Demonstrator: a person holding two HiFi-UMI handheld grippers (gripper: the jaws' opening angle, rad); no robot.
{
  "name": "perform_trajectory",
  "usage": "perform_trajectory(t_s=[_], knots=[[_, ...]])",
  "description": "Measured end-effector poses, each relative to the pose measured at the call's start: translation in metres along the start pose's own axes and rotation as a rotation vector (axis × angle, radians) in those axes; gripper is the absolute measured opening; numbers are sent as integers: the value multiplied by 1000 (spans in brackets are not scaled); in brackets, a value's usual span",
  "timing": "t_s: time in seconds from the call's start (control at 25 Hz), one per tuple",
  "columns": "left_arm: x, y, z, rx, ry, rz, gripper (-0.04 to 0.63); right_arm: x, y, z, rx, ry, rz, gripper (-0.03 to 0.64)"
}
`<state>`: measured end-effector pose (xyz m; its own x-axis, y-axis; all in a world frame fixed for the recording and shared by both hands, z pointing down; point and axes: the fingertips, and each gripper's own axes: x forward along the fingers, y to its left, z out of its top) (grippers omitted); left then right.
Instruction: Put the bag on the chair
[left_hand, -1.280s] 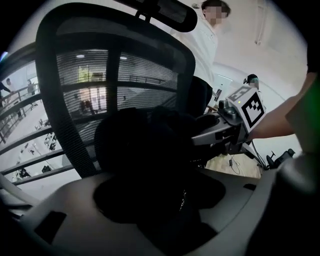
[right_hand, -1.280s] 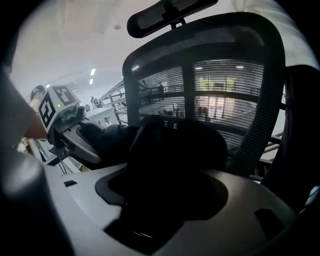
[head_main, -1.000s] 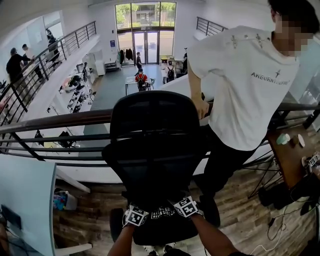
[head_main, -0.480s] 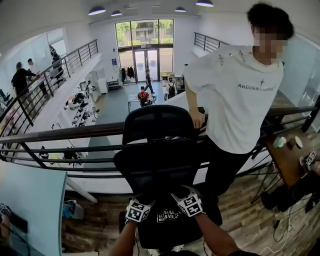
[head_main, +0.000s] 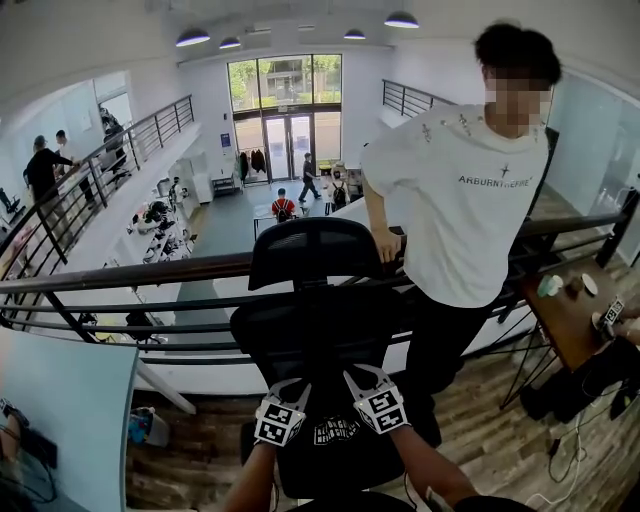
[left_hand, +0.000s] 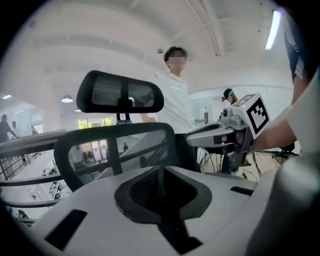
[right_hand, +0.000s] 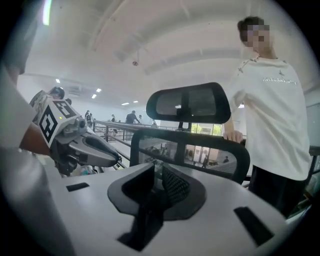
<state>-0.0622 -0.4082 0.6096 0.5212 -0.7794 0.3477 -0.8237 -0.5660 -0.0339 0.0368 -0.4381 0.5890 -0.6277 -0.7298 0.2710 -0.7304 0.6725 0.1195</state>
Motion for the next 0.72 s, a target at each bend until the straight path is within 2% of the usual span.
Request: perform_trajectory(t_s=[0.12,0.32,0.52,0.72], knots=[[-9,-8,21,-5,-63,5,12,-15,3,21,-18,-70,4,53],[-24,-14,45,-14,-135,10,11,-38,6,49,-27,-164,-20,32],[-39,-12,57,-20,-174,7,11,-43,5,66,-43,-186,-67,21],[-40,-8,63,-56,-188,-6,11,-43,-4,73,-23,-191,-86,21]])
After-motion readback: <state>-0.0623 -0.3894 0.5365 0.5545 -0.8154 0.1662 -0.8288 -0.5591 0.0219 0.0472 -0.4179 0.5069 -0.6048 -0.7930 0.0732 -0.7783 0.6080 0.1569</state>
